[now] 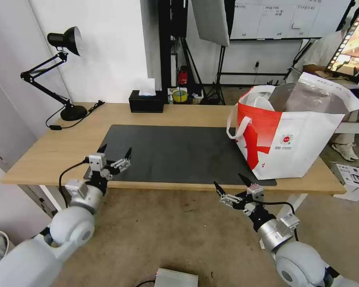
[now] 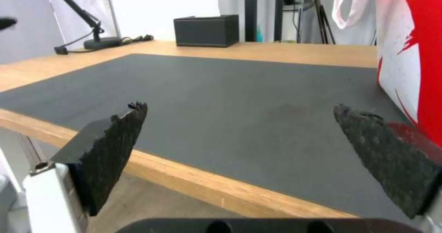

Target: Pick up the trash from the table and place it into the takeout bag.

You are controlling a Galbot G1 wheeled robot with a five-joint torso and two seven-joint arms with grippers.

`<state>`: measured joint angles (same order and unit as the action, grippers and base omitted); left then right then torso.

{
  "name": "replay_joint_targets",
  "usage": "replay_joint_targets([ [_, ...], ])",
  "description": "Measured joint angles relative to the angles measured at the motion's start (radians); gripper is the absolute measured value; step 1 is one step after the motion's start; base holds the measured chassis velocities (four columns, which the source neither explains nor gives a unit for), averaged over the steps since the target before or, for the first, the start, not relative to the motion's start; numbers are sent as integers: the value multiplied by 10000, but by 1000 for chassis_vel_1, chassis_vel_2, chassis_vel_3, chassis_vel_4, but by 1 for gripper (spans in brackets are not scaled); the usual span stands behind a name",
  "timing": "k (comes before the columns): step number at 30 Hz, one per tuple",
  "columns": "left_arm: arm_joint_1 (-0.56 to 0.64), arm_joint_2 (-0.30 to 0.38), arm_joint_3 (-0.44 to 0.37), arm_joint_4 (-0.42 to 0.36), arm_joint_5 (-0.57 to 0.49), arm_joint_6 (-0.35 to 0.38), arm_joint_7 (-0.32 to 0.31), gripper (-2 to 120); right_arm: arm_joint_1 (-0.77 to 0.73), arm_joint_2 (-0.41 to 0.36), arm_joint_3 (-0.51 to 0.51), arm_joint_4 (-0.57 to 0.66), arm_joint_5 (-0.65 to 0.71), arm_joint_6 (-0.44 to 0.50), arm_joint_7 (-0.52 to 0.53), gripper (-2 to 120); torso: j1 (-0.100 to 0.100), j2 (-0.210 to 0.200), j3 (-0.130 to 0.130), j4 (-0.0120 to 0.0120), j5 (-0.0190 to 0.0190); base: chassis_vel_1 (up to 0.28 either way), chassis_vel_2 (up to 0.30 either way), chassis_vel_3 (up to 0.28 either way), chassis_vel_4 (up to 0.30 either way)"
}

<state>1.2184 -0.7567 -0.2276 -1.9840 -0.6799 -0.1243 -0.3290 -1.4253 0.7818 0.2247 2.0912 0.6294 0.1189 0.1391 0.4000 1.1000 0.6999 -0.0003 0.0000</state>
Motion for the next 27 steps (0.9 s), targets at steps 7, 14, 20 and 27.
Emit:
replay_joint_targets([
  [7,1702,-716,-827,-234,753,-226,3,100,1,0,0,0,0,0,-1,100,-1,0,0,5,-1,0,0,0,0],
  [14,2538,-1163,-1312,-433,1197,-345,11,100,0,0,0,0,0,0,0,100,-1,0,0,4,1,0,0,0,0],
  [20,2587,-1193,-1357,-471,1219,-307,13,100,0,0,0,0,0,0,0,100,0,0,0,3,0,0,0,0,0],
  [27,2544,-1185,-1333,-471,1207,-293,17,100,0,0,0,0,0,0,0,100,0,0,0,3,0,0,0,0,0],
])
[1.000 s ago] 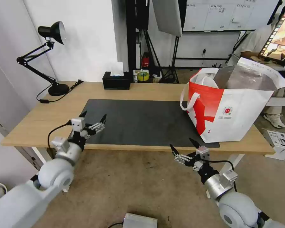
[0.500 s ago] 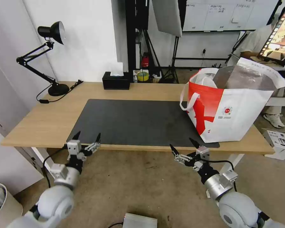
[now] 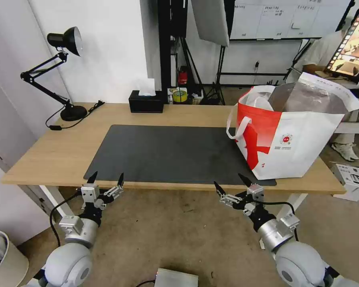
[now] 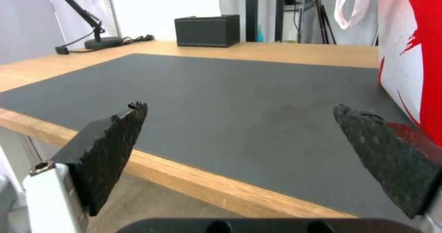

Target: Pick up the trash from the table and place it into the takeout bag.

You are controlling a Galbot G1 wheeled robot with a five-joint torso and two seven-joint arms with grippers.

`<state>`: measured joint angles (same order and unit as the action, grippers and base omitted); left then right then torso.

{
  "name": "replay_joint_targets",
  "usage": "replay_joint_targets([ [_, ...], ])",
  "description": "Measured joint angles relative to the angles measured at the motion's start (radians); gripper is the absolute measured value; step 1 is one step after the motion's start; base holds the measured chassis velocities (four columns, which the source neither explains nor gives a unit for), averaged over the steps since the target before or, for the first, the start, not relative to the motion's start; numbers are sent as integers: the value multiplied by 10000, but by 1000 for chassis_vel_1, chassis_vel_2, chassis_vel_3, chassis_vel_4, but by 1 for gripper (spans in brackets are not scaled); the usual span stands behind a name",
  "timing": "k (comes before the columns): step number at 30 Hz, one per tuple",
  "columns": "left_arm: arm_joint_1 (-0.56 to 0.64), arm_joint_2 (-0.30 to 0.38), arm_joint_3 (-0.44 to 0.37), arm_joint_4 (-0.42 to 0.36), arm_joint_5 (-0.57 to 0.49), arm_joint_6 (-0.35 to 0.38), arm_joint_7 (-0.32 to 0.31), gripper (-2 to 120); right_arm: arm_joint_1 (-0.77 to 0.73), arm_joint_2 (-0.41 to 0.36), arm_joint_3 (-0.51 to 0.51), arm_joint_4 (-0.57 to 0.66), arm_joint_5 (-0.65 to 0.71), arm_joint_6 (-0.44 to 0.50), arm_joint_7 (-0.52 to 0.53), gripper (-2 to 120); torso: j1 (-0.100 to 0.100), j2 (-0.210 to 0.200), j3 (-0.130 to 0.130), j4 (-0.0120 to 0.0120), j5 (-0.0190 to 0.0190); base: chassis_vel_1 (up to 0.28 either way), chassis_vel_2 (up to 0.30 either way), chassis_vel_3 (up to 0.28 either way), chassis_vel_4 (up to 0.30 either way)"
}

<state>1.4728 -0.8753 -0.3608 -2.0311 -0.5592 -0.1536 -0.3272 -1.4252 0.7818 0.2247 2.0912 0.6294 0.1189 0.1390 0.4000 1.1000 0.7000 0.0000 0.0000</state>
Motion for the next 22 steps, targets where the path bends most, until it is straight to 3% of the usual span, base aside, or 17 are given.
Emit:
replay_joint_targets([
  [22,-43,15,35,4,-31,21,9,100,0,0,0,1,0,0,0,100,0,0,0,0,0,0,0,0,0],
])
